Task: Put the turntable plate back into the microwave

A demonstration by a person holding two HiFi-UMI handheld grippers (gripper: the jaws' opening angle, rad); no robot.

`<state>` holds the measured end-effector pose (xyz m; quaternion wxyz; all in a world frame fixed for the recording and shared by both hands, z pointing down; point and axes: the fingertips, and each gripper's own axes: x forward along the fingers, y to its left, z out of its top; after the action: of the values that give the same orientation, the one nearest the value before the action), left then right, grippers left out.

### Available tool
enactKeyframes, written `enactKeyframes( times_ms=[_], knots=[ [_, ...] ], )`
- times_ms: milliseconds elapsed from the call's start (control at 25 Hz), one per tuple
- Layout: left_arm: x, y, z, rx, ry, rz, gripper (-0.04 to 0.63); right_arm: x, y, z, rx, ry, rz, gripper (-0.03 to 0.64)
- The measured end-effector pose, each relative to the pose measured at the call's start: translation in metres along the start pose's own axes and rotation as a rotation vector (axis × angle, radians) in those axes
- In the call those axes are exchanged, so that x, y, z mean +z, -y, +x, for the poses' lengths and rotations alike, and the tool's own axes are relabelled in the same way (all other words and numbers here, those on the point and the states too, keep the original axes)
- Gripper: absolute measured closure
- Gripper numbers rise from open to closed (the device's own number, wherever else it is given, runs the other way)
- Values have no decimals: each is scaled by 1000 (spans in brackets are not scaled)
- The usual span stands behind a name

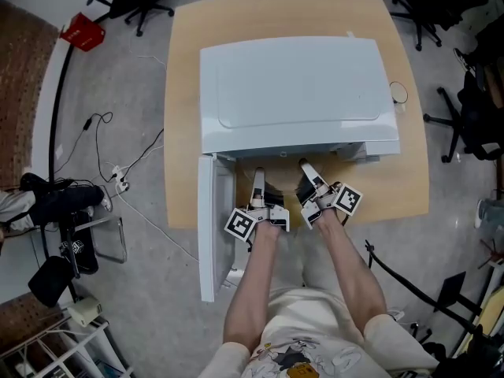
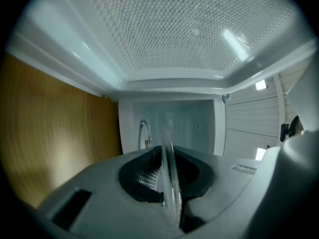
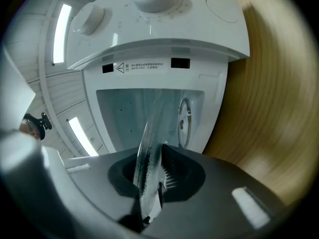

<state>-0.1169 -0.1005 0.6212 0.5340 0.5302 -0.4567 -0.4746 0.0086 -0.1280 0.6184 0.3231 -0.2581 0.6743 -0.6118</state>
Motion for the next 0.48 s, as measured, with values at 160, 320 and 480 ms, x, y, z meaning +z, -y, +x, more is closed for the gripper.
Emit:
enactKeyframes(
  times_ms=[160,320,480],
  knots=[
    [4,-5,18,0,49,-27,565,10,7,12,-11,27,12,571],
    [11,-10,33,13,77,-43,565,15,13,23,-37,48,18,571],
    [16,-17,42,36,96,-51,565,18,21,32,-61,65,34,571]
  ],
)
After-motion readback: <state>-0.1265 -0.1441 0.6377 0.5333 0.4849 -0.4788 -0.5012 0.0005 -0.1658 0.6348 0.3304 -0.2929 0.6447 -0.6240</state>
